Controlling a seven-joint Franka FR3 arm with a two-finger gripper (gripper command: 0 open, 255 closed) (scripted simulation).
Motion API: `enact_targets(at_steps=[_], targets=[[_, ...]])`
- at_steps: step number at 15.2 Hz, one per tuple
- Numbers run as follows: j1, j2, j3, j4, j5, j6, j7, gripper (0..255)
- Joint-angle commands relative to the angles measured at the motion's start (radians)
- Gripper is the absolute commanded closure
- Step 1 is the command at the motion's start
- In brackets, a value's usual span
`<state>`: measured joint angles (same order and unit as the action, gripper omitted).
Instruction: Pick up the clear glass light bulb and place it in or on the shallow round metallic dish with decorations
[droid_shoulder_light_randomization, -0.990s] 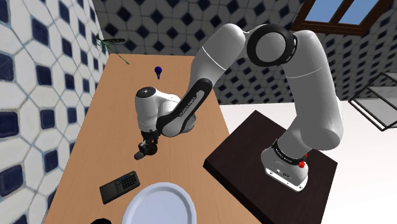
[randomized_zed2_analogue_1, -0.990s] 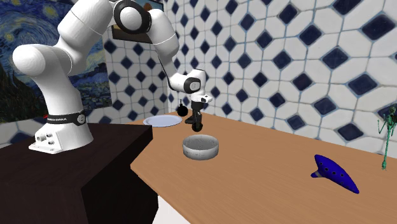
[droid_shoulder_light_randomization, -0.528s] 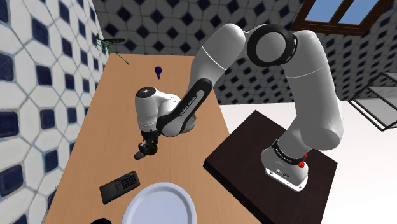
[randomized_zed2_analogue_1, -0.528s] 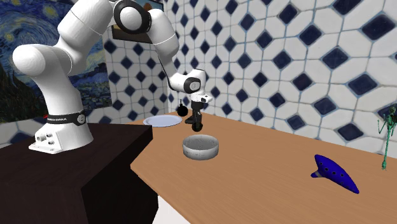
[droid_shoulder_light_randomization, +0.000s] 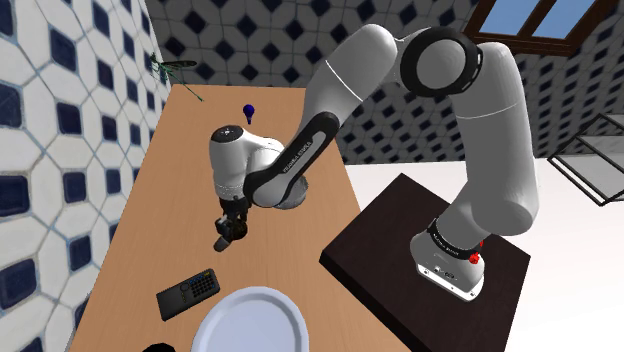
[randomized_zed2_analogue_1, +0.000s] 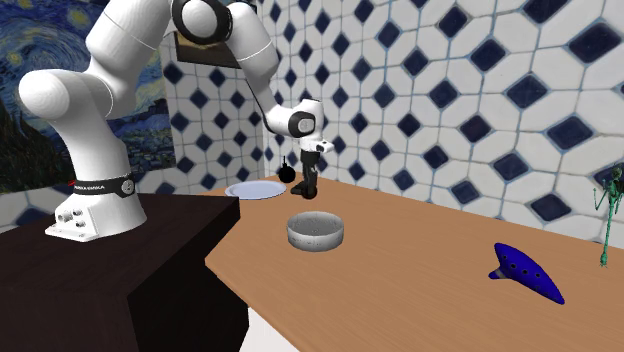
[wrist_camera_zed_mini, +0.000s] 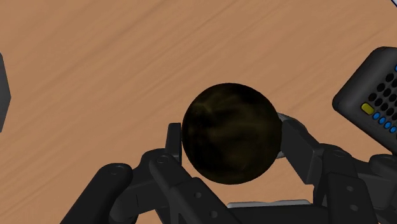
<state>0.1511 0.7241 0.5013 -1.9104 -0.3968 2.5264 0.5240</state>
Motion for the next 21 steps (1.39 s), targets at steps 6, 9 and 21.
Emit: enact_targets(at_steps=[6, 9, 21], targets=[[-0.034, -0.075, 0.042, -0.023, 0.038, -0.053, -0.019, 255], [-0.048, -0.105, 0.061, -0.027, 0.056, -0.078, -0.028, 255], [-0.187, -0.247, 0.119, -0.126, 0.138, -0.116, -0.146, 255]])
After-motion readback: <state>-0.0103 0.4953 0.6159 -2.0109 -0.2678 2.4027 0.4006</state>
